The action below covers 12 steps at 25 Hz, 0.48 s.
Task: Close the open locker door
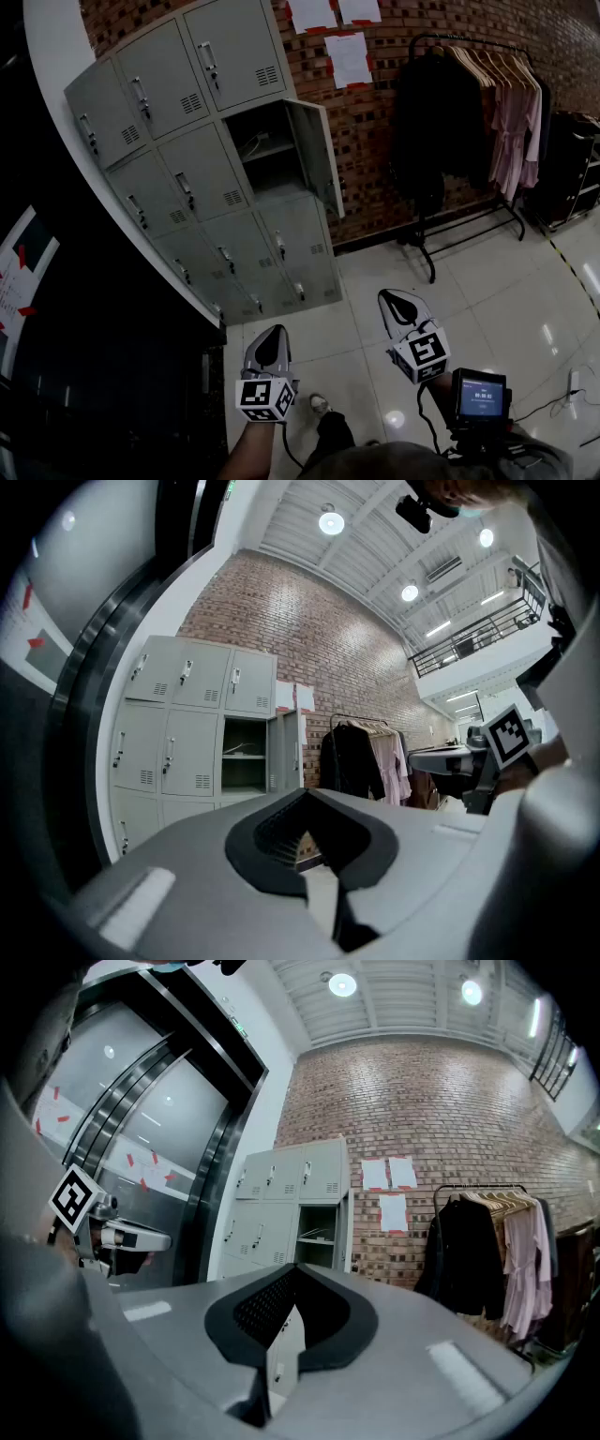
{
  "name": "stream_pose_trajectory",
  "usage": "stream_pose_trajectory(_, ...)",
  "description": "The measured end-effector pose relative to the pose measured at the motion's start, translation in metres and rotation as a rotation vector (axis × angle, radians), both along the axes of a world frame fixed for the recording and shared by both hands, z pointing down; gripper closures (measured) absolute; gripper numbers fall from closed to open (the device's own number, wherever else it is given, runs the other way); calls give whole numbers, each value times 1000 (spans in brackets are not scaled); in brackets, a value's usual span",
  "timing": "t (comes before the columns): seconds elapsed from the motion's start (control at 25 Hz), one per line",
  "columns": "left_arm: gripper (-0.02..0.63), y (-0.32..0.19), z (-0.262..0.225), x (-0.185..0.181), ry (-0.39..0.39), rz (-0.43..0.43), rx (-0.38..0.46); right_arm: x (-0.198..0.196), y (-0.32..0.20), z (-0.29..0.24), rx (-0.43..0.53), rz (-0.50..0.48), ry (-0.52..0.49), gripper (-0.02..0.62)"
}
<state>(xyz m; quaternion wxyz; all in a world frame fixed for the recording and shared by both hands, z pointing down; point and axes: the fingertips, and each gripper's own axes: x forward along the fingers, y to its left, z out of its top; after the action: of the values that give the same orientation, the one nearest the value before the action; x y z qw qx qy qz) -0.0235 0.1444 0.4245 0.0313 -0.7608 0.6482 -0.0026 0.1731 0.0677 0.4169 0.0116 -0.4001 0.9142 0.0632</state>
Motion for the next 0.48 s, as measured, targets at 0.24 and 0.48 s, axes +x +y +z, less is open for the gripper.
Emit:
stream_pose_trajectory(0.24,607,-58,5,-45,6,24,14,-42,-55,5,26,22,15,589)
stream_pose_trajectory(0.48,607,-133,-5,-102,17,65,24,-108,-126,-6,31,37,28,589)
